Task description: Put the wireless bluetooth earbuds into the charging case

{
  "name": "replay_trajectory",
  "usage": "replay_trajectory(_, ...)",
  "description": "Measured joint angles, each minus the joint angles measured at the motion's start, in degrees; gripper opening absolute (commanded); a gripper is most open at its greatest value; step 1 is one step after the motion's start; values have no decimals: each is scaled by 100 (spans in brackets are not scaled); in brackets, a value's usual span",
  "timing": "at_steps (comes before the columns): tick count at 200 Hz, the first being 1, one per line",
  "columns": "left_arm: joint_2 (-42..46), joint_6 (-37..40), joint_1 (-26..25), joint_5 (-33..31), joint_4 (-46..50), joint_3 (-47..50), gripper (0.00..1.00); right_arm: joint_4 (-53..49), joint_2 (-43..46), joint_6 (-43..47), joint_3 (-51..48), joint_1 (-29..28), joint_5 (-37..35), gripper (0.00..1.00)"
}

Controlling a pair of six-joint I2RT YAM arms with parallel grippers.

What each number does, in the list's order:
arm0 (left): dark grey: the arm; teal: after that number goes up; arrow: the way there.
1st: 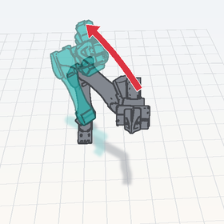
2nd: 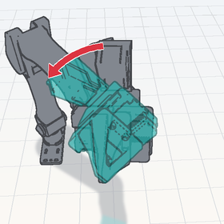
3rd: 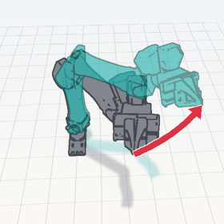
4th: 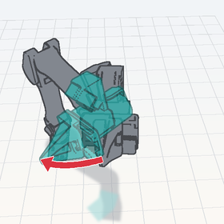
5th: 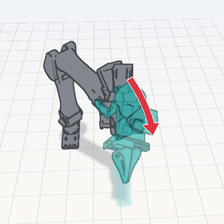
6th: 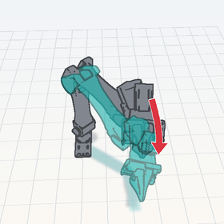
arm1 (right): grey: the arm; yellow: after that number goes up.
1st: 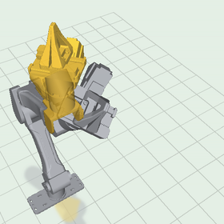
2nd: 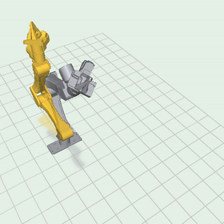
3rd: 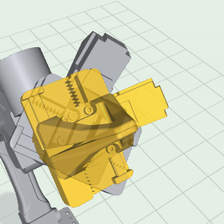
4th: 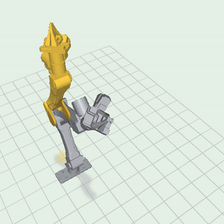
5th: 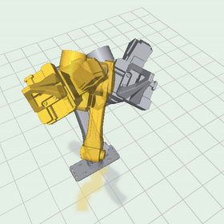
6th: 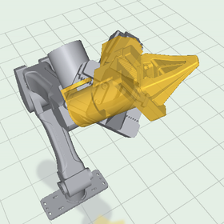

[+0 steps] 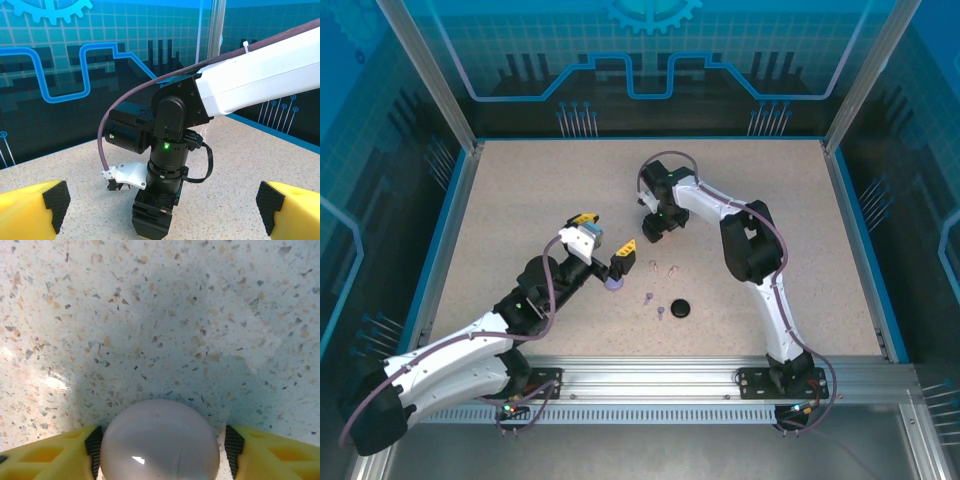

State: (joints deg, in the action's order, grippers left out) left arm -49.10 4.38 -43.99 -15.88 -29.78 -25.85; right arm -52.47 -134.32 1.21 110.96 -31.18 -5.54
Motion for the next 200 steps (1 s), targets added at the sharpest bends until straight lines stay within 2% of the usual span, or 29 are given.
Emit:
replay_trajectory(30,28,0,0,0,2,0,99,66,42,9,-76,4,17,56)
replay_trajectory(63,101,-52,17,-4,116,0,99,402,372,26,-623,11,61,53)
replay_trajectory(92,98,-234,98,-24,389,-9,99,643,979,103,-1425,24,166,50)
replay_trajectory(112,44,-557,380,66,833,-160,98,1005,1711,192,-2133,87,302,50)
replay_trajectory(159,-442,-1926,1884,1217,1958,-990,90,2004,3976,549,-3840,199,629,49)
replay_trajectory(175,-728,-2275,2103,1700,2223,-1226,88,2354,4730,732,-4448,195,763,49)
replay_trajectory(200,-1244,-2695,2133,2494,2640,-1641,84,2835,5788,1040,-5331,181,883,50)
